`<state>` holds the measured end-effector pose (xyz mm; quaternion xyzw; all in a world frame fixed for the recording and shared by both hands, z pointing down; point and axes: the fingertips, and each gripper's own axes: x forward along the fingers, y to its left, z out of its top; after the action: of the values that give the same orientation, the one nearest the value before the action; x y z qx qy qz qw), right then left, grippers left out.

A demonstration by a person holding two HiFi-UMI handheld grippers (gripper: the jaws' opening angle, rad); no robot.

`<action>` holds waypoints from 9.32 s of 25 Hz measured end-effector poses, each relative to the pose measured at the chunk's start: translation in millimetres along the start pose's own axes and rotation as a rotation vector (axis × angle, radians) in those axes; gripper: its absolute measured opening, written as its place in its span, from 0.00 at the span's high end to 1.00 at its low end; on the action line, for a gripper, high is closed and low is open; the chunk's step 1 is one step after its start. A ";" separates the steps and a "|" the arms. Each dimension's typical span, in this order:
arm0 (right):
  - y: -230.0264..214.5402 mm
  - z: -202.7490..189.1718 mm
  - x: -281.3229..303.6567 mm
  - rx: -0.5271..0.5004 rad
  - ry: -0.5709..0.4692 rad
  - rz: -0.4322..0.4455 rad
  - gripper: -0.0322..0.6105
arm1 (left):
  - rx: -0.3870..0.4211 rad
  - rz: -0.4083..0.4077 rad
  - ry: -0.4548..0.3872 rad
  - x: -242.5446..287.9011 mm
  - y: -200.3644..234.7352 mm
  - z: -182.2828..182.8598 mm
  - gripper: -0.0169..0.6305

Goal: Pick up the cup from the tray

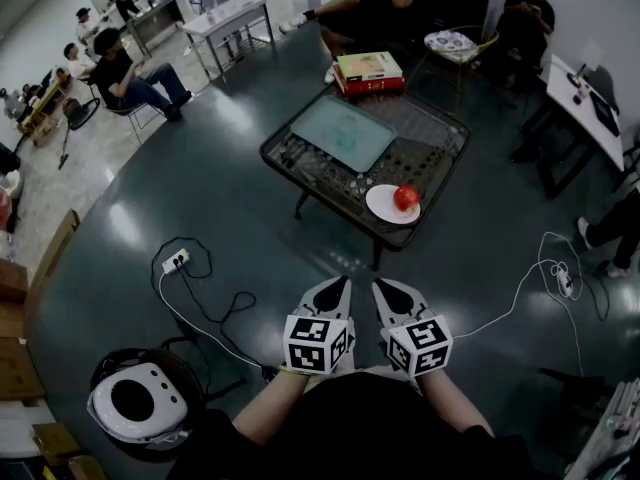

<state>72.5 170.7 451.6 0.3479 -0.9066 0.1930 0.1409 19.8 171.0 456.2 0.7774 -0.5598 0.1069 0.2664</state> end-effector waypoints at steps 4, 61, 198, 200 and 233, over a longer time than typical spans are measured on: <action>-6.5 13.2 20.5 -0.004 0.010 -0.002 0.94 | 0.001 0.001 0.008 12.9 14.5 14.9 0.96; -85.0 108.2 210.0 0.054 0.020 -0.131 0.94 | 0.056 -0.077 0.069 159.2 161.9 129.7 0.96; -208.5 119.1 305.1 0.091 0.138 -0.115 0.94 | 0.161 0.064 0.092 325.4 225.0 154.9 0.41; -204.2 119.4 301.6 0.082 0.136 -0.113 0.94 | 0.162 0.061 0.088 319.0 221.7 155.9 0.41; -161.2 116.4 274.2 0.022 0.091 -0.110 0.94 | 0.171 0.058 0.056 258.8 207.5 155.1 0.41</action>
<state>-28.0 -149.7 496.0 0.3898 -0.8764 0.2107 0.1885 -102.4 -170.3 507.9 0.7776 -0.5630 0.1837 0.2114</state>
